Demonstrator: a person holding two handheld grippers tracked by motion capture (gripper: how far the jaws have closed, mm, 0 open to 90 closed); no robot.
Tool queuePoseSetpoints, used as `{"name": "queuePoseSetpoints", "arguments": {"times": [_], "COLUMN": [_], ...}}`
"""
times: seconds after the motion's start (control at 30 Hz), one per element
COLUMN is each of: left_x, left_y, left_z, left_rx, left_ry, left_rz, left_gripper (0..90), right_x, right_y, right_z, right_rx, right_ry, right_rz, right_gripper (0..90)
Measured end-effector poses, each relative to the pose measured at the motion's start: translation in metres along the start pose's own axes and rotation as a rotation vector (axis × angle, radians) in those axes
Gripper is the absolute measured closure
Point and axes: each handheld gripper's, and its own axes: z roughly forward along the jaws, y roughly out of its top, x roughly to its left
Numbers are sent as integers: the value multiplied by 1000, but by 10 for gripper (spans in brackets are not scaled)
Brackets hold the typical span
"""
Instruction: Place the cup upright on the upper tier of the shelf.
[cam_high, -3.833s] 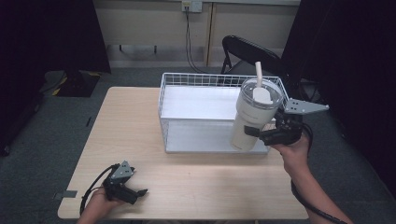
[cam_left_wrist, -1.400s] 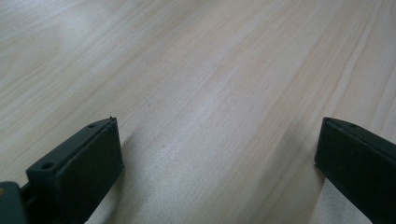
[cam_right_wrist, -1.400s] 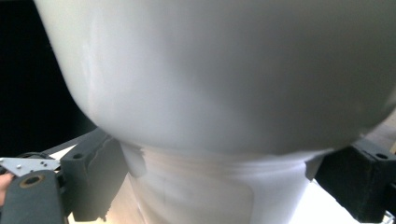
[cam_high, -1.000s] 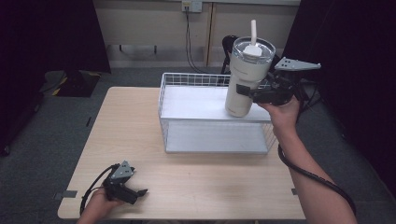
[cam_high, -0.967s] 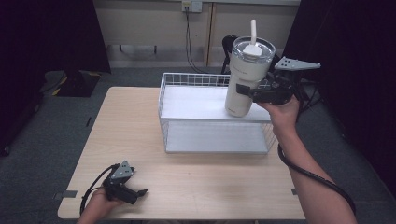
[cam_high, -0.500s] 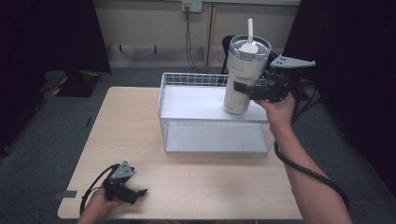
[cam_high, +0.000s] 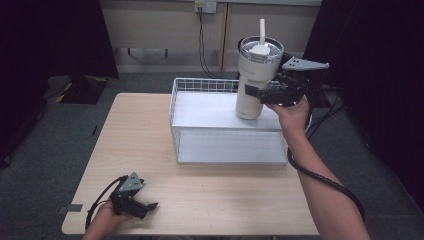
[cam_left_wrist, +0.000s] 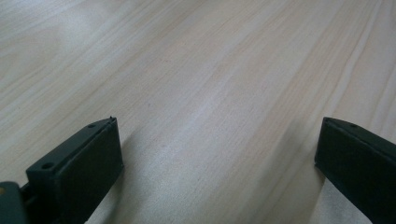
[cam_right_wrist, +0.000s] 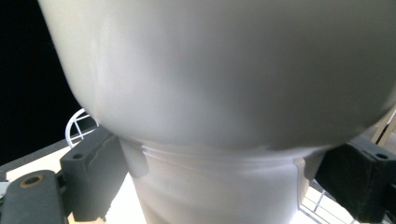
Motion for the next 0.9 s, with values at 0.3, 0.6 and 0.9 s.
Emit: {"name": "queuePoseSetpoints", "arguments": {"times": [0.3,0.6,0.9], "left_x": [0,0,0], "left_y": [0,0,0], "left_z": [0,0,0], "left_rx": [0,0,-1], "left_ry": [0,0,0], "left_rz": [0,0,0], "left_gripper": [1,1,1], "right_x": [-2,-3,-4], "right_y": [-2,1,-3], "right_z": [9,16,21], "right_rx": [4,3,13], "right_ry": [-13,-30,-58], "right_rz": [1,1,-6], "right_gripper": [103,103,103]}}
